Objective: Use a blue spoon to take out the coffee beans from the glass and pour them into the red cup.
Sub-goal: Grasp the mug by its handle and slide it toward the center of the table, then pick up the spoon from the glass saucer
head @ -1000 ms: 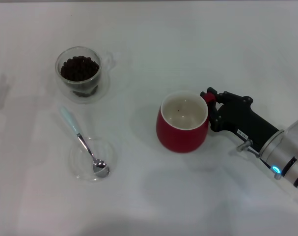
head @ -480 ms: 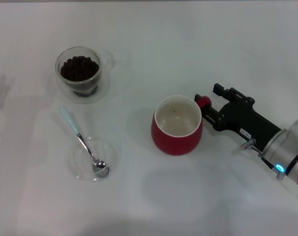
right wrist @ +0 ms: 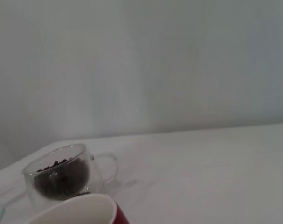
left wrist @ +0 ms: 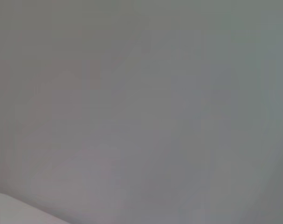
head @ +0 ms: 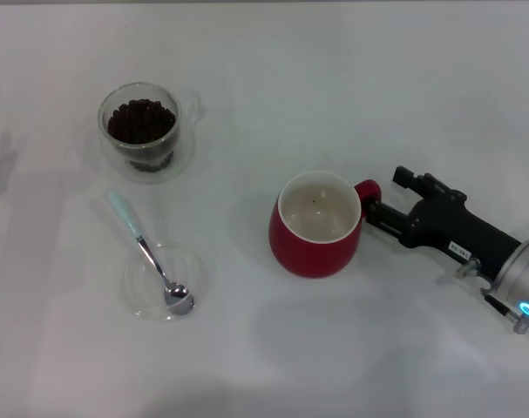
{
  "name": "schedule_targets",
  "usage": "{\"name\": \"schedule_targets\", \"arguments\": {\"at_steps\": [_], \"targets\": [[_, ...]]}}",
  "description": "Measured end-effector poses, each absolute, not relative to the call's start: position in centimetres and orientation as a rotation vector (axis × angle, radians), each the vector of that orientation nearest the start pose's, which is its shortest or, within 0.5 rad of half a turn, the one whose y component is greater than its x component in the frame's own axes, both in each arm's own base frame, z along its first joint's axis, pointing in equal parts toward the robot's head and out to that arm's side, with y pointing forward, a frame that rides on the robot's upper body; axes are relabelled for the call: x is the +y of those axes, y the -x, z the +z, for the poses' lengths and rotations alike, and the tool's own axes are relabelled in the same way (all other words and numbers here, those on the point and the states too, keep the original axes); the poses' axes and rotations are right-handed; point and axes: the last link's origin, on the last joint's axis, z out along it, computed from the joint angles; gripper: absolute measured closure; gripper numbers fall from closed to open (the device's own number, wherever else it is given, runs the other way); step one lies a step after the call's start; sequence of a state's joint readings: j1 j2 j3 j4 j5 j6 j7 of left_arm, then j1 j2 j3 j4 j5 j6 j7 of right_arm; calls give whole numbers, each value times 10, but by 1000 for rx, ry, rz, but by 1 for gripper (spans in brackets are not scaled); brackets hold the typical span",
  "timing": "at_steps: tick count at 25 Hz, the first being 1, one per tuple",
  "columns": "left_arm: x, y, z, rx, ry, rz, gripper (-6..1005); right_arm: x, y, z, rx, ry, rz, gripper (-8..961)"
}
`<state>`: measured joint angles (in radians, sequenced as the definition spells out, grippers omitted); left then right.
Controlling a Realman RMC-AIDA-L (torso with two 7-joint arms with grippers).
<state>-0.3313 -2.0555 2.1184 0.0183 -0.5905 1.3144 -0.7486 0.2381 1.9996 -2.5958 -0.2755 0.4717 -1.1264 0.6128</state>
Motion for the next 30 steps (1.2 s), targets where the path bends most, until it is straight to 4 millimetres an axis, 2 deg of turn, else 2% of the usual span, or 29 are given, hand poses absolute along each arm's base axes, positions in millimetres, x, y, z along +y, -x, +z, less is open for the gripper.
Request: {"name": "schedule_targets", "arguments": {"at_steps": [6,15,21,26,30], "targets": [[280,374,11,-944,1472,-1006,199,225,-349,-63,972,2171,861,107],[279,374,11,-952,1468,-1012,200,212,-363,-43,1021,2148,894,112],[269,380,15,-1080,1396,-1129,199,200,-381,-16,1043,2072,900,118],[259,388,19,-1349,1327,-1302,199,212,-393,16,945,1804,930,118],[253,385,18,-1580,1338,-1416,199,228,-392,42,742,1484,945,118]]}}
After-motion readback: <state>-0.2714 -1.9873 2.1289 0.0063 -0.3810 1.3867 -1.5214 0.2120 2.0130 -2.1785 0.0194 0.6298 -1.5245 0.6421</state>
